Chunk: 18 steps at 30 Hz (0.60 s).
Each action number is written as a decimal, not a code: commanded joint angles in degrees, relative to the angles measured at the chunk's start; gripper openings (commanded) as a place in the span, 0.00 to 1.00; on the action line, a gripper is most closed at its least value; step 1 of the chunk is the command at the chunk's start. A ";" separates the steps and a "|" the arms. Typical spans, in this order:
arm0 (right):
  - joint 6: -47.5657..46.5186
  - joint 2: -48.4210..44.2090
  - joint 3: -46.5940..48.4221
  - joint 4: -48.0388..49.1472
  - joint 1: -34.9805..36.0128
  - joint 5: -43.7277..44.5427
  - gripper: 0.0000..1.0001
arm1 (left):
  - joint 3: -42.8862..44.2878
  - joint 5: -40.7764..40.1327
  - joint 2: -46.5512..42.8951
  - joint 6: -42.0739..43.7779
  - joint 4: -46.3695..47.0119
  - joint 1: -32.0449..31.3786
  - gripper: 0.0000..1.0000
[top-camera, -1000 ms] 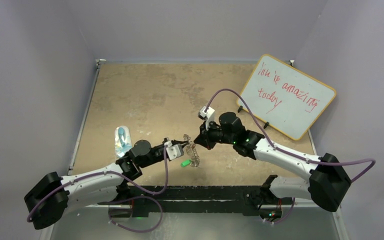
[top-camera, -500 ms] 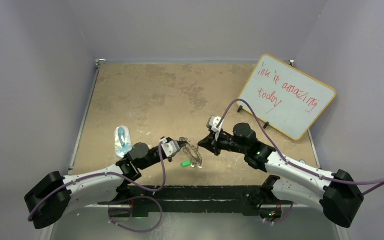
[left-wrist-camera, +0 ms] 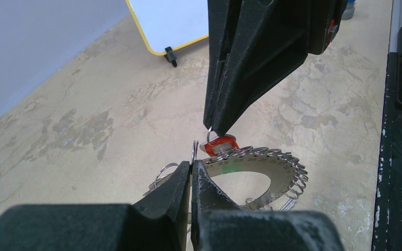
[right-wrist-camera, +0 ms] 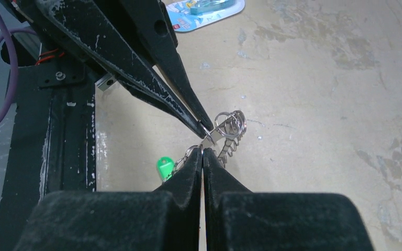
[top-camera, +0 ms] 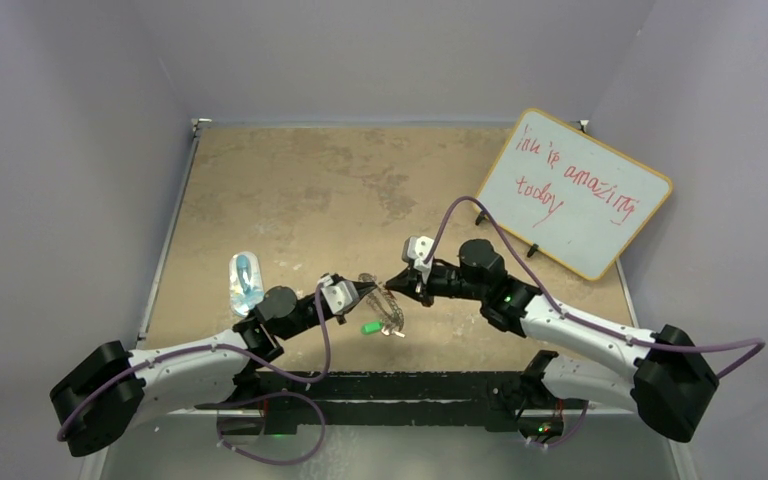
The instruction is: Put the keys on the keyring
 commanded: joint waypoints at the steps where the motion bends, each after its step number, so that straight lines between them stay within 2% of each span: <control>1: -1.49 0.19 2.91 3.86 0.09 -2.06 0.00 | -0.14 0.72 0.10 -1.08 4.39 -0.33 0.00; 18: -2.06 2.83 4.12 5.35 0.25 -1.79 0.00 | -0.05 1.24 0.66 -1.71 4.92 -0.32 0.00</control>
